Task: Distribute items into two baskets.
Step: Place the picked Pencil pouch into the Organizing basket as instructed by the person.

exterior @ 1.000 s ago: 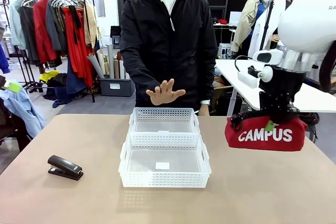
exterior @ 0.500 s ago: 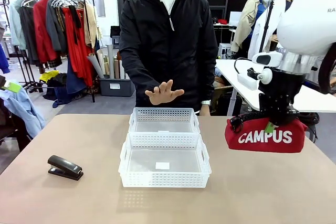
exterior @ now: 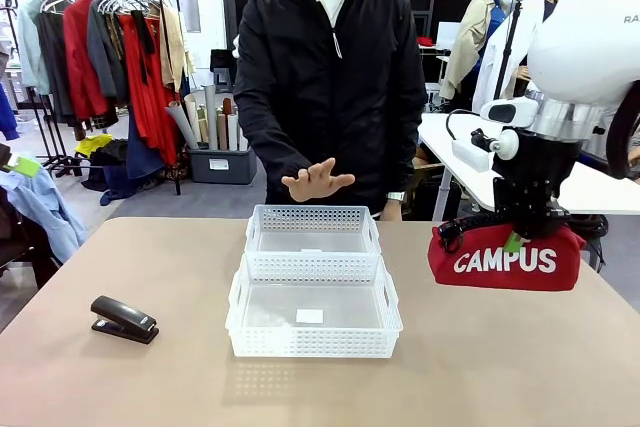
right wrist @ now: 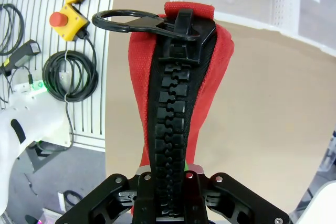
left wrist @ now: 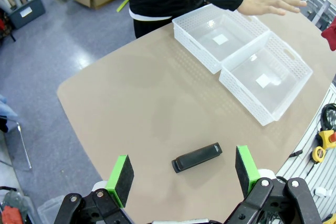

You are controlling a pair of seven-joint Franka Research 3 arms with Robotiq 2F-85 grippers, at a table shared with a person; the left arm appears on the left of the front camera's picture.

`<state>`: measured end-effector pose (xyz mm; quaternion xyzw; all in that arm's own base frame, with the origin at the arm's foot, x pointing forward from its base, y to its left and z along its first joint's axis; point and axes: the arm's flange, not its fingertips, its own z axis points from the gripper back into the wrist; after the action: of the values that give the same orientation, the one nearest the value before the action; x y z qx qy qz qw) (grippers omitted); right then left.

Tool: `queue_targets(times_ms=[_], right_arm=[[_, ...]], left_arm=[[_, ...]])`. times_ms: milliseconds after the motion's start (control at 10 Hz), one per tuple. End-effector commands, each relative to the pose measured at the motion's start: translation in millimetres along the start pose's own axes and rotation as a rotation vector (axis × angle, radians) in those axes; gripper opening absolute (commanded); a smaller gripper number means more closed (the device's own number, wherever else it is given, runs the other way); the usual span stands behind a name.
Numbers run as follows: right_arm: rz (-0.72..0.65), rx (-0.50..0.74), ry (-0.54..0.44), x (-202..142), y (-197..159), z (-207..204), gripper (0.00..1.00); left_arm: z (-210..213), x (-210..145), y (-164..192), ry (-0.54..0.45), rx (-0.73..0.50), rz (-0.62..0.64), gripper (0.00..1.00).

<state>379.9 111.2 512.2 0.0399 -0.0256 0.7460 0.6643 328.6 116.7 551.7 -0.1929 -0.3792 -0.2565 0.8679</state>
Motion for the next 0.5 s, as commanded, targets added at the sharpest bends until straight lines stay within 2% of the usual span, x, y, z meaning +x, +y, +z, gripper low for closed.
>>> queue_targets(times_ms=[0, 400], right_arm=[[-0.008, -0.008, -0.006, 1.6, -4.7, 4.7, 0.0], [-0.008, -0.008, -0.006, 1.6, -4.7, 4.7, 0.0]], left_arm=[[-0.3, -0.3, 0.7, -0.015, -0.018, -0.01, 1.0], [-0.3, -0.3, 0.7, -0.015, -0.018, -0.01, 1.0]])
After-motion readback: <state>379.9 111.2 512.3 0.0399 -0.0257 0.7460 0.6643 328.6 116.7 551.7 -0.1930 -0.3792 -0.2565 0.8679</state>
